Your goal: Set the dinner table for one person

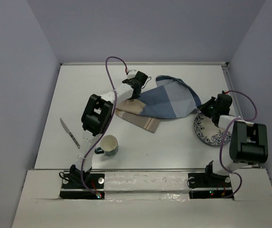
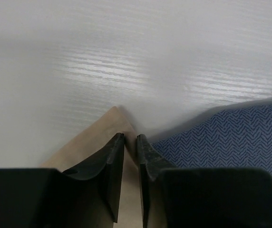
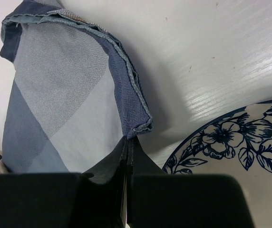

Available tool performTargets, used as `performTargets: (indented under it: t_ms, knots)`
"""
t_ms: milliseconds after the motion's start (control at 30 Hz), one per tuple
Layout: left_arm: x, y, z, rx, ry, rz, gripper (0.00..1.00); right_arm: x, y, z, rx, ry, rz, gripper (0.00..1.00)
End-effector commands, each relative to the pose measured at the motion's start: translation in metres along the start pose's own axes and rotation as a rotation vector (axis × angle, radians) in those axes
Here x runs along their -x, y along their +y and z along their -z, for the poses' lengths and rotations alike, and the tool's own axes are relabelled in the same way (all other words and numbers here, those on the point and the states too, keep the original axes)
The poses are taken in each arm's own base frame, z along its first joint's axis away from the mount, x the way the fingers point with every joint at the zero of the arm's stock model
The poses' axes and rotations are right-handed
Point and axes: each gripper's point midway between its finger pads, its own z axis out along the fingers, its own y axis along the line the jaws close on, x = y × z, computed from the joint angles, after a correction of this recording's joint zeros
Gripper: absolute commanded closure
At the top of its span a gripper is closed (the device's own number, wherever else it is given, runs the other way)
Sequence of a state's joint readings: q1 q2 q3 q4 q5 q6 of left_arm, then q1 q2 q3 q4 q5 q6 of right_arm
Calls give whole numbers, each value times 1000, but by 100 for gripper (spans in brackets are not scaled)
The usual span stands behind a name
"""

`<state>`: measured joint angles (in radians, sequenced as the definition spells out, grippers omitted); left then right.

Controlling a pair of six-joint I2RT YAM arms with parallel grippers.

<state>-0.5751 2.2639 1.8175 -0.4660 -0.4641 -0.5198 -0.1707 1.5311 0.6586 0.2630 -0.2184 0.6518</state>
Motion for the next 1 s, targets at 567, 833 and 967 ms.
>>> performTargets:
  t_ms: [567, 833, 967]
  knots:
    - [3, 9, 0, 44, -18, -25, 80, 21, 17, 7, 62, -73, 22, 100]
    - [14, 13, 11, 44, -51, -11, 100, 23, 19, 10, 67, -80, 30, 100]
    - [37, 19, 33, 37, -111, 6, 100, 27, 26, 17, 92, -95, 45, 100]
